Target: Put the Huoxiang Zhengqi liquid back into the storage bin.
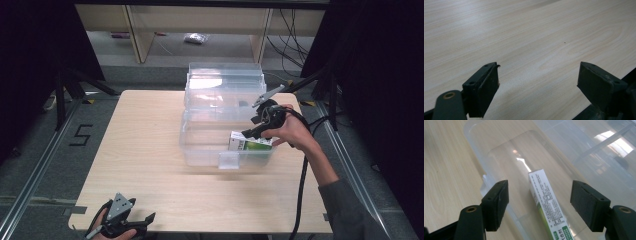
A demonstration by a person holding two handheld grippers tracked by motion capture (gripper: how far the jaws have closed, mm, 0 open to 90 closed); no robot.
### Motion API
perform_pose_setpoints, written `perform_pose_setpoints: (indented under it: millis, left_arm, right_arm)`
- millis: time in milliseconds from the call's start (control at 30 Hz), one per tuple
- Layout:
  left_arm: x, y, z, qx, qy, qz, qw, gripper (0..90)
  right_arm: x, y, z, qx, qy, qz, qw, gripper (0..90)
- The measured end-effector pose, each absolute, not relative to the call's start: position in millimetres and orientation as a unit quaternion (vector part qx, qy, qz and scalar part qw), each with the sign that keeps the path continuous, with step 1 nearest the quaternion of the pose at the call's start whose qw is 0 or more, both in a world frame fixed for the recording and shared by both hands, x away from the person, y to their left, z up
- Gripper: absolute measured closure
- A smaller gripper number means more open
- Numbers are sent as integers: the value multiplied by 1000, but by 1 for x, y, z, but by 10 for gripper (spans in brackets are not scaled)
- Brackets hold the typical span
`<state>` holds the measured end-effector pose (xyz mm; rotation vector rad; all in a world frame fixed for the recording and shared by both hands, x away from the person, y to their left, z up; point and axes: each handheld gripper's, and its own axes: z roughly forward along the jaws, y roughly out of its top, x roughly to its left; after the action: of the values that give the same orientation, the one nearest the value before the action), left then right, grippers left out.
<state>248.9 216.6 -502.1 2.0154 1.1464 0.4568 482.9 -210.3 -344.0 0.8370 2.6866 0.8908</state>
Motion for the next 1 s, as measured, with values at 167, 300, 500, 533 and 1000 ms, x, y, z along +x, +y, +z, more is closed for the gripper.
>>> perform_pose_setpoints:
  millis: [167,300,500,533,1000]
  left_arm:
    - [249,217,-502,792,447,177,377,166]
    - [248,217,-501,793,445,173,378,166]
    - [248,217,-502,787,452,178,381,166]
    - [249,217,-502,786,452,178,382,165]
    - [249,217,-502,788,451,177,380,166]
  right_arm:
    - [467,-211,-349,295,892,325,105,295]
    - [459,-216,-353,294,889,332,112,276]
    - [442,-223,-356,309,873,360,112,263]
    - [434,-227,-359,308,869,367,120,258]
    - [395,-244,-377,324,855,389,113,236]
